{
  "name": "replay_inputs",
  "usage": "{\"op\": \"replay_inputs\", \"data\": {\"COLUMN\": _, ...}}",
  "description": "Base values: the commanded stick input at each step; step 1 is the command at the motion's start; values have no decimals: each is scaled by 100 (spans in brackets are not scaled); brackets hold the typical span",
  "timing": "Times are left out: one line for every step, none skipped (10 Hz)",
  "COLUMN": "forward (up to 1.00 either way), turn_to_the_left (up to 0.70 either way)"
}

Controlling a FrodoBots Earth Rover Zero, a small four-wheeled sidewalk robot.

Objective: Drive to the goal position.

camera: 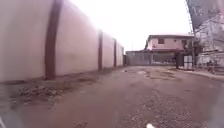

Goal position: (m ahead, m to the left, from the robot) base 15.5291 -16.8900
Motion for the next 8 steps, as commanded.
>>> {"op": "replay_inputs", "data": {"forward": 60, "turn_to_the_left": 0}}
{"op": "replay_inputs", "data": {"forward": 60, "turn_to_the_left": 0}}
{"op": "replay_inputs", "data": {"forward": 60, "turn_to_the_left": 0}}
{"op": "replay_inputs", "data": {"forward": 60, "turn_to_the_left": 0}}
{"op": "replay_inputs", "data": {"forward": 60, "turn_to_the_left": 0}}
{"op": "replay_inputs", "data": {"forward": 60, "turn_to_the_left": 0}}
{"op": "replay_inputs", "data": {"forward": 60, "turn_to_the_left": 0}}
{"op": "replay_inputs", "data": {"forward": 60, "turn_to_the_left": 0}}
